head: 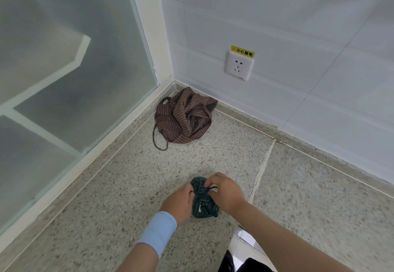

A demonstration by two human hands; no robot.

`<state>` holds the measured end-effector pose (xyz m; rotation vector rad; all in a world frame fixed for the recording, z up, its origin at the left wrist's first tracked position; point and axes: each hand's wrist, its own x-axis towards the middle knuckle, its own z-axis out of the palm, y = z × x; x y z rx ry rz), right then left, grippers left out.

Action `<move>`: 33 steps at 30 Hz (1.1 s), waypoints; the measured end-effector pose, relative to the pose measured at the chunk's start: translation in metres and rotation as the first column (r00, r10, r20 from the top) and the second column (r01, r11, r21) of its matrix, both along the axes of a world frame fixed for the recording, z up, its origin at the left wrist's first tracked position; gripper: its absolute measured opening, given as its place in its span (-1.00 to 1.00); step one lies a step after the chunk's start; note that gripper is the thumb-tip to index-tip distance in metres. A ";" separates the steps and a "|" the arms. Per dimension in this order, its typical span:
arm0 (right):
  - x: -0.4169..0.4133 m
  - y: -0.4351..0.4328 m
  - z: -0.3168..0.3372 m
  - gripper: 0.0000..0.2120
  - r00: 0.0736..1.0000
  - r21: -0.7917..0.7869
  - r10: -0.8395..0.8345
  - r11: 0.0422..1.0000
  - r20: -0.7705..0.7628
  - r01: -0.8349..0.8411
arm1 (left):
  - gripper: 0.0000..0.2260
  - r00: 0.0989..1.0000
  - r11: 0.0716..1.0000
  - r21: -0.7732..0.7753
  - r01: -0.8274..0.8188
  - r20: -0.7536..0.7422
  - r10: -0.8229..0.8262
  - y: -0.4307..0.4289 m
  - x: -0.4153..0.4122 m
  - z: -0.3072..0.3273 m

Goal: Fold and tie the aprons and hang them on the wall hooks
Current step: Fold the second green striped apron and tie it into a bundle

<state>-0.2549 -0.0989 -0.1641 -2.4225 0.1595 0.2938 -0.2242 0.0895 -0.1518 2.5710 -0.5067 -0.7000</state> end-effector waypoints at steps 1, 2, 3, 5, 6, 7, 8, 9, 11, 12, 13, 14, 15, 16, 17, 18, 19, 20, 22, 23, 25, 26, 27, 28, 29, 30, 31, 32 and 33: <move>0.002 -0.001 0.000 -0.79 1.000 -0.013 0.021 1.000 0.015 -0.021 | -0.80 0.999 1.000 0.000 0.019 0.043 -0.019 -0.001 0.001 0.003; 0.004 -0.001 0.000 -0.80 0.999 -0.023 0.043 0.999 0.029 -0.042 | -0.78 0.998 1.000 -0.014 0.023 0.065 -0.022 -0.003 0.003 0.004; 0.005 0.000 0.001 -0.80 0.997 -0.027 0.061 0.998 0.038 -0.060 | -0.77 0.997 0.999 -0.031 0.023 0.068 -0.021 -0.006 0.005 0.003; 0.007 0.002 0.003 -0.83 0.995 -0.024 0.090 0.996 0.034 -0.089 | -0.79 0.999 0.998 -0.054 0.014 0.049 -0.012 -0.012 0.008 0.004; 0.007 0.003 0.004 -0.84 0.995 -0.018 0.095 0.995 0.023 -0.094 | -0.80 1.000 0.997 -0.073 0.006 0.028 -0.004 -0.015 0.010 0.004; 0.008 0.004 0.004 -0.85 0.996 -0.011 0.091 0.996 0.004 -0.091 | -0.81 1.000 0.995 -0.101 -0.008 0.001 0.008 -0.017 0.011 0.002; 0.008 0.005 0.004 -0.85 0.997 0.001 0.078 0.997 -0.010 -0.078 | -0.82 0.999 0.990 -0.137 -0.033 -0.026 0.030 -0.018 0.010 0.001; 0.009 0.005 0.004 -0.86 0.998 0.016 0.061 0.998 -0.023 -0.060 | -0.82 0.997 0.981 -0.180 -0.074 -0.049 0.066 -0.018 0.010 0.000; 0.010 0.004 0.004 -0.91 0.998 0.073 0.017 0.997 -0.061 -0.012 | -0.84 0.986 0.958 -0.234 -0.168 -0.043 0.162 -0.015 0.009 -0.004; 0.011 0.004 0.005 -0.95 0.996 0.104 -0.014 0.994 -0.091 0.023 | -0.85 0.978 0.946 -0.248 -0.207 -0.019 0.209 -0.013 0.007 -0.005; 0.011 0.004 0.006 -0.96 0.991 0.127 -0.044 0.990 -0.127 0.060 | -0.87 0.966 0.930 -0.269 -0.250 -0.009 0.257 -0.011 0.004 -0.007; 0.011 0.004 0.007 -0.95 0.985 0.142 -0.069 0.985 -0.158 0.092 | -0.88 0.952 0.909 -0.291 -0.298 -0.025 0.304 -0.010 0.000 -0.008; 0.012 0.003 0.008 -0.94 0.980 0.149 -0.090 0.982 -0.178 0.117 | -0.90 0.936 0.883 -0.316 -0.347 -0.064 0.345 -0.010 -0.003 -0.010; 0.012 0.005 0.009 -0.93 0.976 0.158 -0.106 0.978 -0.191 0.137 | -0.89 0.918 0.856 -0.333 -0.395 -0.110 0.381 -0.010 -0.007 -0.013; 0.012 0.007 0.010 -0.93 0.971 0.178 -0.122 0.971 -0.204 0.159 | -0.89 0.902 0.833 -0.348 -0.431 -0.145 0.406 -0.011 -0.010 -0.017; 0.012 0.010 0.011 -0.92 0.966 0.215 -0.139 0.959 -0.220 0.187 | -0.89 0.896 0.822 -0.356 -0.444 -0.156 0.417 -0.013 -0.012 -0.020; 0.012 0.013 0.011 -0.90 0.957 0.261 -0.160 0.939 -0.242 0.223 | -0.90 0.893 0.816 -0.365 -0.449 -0.156 0.421 -0.015 -0.013 -0.021; 0.012 0.016 0.011 -0.88 0.945 0.302 -0.186 0.916 -0.268 0.266 | -0.92 0.891 0.809 -0.374 -0.453 -0.155 0.427 -0.018 -0.014 -0.021; 0.013 0.020 0.011 -0.88 0.916 0.339 -0.245 0.873 -0.318 0.351 | -0.93 0.876 0.785 -0.392 -0.480 -0.176 0.448 -0.022 -0.014 -0.022; 0.013 0.020 0.011 -0.89 0.905 0.344 -0.263 0.860 -0.335 0.377 | -0.93 0.859 0.764 -0.394 -0.510 -0.200 0.470 -0.023 -0.014 -0.023; 0.013 0.020 0.011 -0.91 0.903 0.347 -0.258 0.859 -0.345 0.378 | -0.94 0.819 0.725 -0.382 -0.573 -0.254 0.514 -0.026 -0.013 -0.022; 0.014 0.019 0.012 -0.92 0.905 0.360 -0.247 0.856 -0.346 0.372 | -0.94 0.803 0.710 -0.374 -0.597 -0.274 0.530 -0.027 -0.012 -0.022; 0.014 0.019 0.013 -0.95 0.909 0.374 -0.232 0.855 -0.346 0.360 | -0.94 0.792 0.704 -0.361 -0.611 -0.280 0.543 -0.027 -0.011 -0.023; 0.015 0.017 0.014 -0.98 0.919 0.365 -0.204 0.872 -0.337 0.327 | -0.94 0.788 0.707 -0.348 -0.616 -0.272 0.552 -0.027 -0.009 -0.022; 0.014 0.015 0.015 -0.93 0.928 0.311 -0.165 0.910 -0.334 0.273 | -0.93 0.792 0.718 -0.335 -0.610 -0.251 0.556 -0.026 -0.008 -0.023; 0.014 0.011 0.018 -0.90 0.937 0.186 -0.098 0.968 -0.334 0.168 | -0.91 0.797 0.727 -0.327 -0.604 -0.234 0.557 -0.025 -0.006 -0.023; 0.016 0.008 0.022 -0.88 0.940 0.011 0.001 1.000 -0.341 0.003 | -0.89 0.799 0.732 -0.320 -0.601 -0.224 0.558 -0.024 -0.005 -0.024; 0.017 0.006 0.026 -0.86 0.921 -0.160 0.099 0.972 -0.377 -0.170 | -0.89 0.799 0.736 -0.311 -0.601 -0.224 0.558 -0.022 -0.004 -0.024; 0.018 0.006 0.030 -0.83 0.891 -0.293 0.170 0.904 -0.421 -0.311 | -0.89 0.801 0.745 -0.294 -0.599 -0.229 0.554 -0.021 -0.003 -0.022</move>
